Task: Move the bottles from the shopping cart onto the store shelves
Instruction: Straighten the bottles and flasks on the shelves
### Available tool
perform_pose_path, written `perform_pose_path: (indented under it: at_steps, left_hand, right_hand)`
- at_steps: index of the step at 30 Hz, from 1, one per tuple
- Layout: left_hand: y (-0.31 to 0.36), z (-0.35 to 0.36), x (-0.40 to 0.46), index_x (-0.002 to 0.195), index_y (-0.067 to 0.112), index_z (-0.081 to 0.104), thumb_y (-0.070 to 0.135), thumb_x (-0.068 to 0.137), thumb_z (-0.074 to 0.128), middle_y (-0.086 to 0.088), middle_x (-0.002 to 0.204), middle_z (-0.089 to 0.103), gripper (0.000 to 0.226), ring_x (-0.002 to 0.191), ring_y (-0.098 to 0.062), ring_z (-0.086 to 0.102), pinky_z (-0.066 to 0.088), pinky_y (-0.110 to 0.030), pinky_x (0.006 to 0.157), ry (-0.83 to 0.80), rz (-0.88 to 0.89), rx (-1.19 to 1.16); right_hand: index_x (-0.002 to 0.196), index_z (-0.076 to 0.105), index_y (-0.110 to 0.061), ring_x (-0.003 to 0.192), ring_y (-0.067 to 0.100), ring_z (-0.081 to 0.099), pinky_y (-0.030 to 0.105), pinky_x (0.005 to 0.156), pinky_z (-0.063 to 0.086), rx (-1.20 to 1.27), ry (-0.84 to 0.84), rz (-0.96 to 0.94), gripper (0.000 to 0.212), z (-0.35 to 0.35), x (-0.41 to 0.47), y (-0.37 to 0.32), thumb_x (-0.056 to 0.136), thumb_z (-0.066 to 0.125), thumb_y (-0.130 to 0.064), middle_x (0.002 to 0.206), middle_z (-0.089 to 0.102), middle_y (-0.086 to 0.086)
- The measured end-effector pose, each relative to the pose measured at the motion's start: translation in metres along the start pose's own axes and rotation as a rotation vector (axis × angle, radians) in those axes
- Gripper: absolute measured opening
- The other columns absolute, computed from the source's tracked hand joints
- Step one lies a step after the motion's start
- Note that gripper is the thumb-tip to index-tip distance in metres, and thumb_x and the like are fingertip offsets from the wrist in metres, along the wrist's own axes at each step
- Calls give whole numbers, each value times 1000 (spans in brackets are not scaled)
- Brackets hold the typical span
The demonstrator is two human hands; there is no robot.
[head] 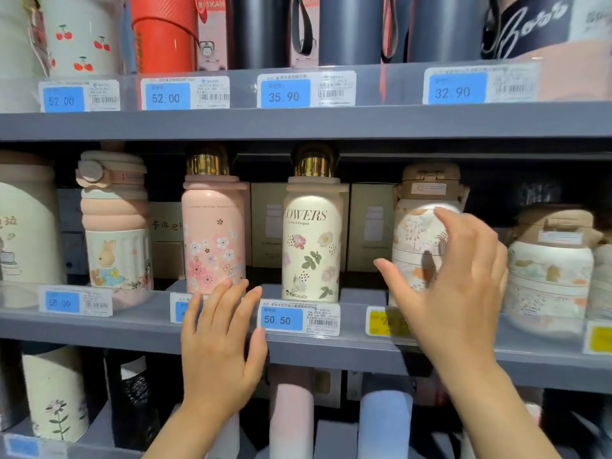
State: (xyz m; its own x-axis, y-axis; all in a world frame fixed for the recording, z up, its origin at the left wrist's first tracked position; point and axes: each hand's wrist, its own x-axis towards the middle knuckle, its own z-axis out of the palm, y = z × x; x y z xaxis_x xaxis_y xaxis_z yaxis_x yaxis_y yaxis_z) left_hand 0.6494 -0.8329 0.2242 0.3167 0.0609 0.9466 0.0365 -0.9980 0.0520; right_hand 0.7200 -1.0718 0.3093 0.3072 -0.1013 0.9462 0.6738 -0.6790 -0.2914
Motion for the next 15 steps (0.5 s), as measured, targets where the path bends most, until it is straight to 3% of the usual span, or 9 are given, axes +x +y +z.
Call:
perform_pose_path:
  at_steps: [3, 7, 15]
  left_hand:
    - [33, 4, 2, 132, 17, 50, 33, 88, 43, -7, 140, 47, 46, 133, -25, 40, 10, -40, 118, 36, -48, -79]
    - [69, 22, -1, 139, 19, 44, 36, 87, 46, -4, 144, 42, 54, 137, -23, 37, 15, -44, 118, 12, 155, -89]
    - [70, 45, -9, 136, 17, 47, 40, 95, 35, -6, 139, 46, 49, 130, -26, 45, 28, -41, 110, 163, 214, 39]
  right_hand:
    - [140, 31, -18, 123, 27, 33, 52, 94, 40, -2, -69, 161, 92, -1, 9, 20, 67, 75, -53, 138, 36, 13]
    - [147, 14, -30, 122, 31, 46, 47, 85, 46, -48, -278, 274, 106, 3, 11, 26, 65, 75, -60, 142, 32, 6]
    - [150, 0, -34, 123, 26, 49, 40, 92, 42, 96, -391, 374, 111, -1, 16, 35, 71, 77, -42, 145, 40, 1]
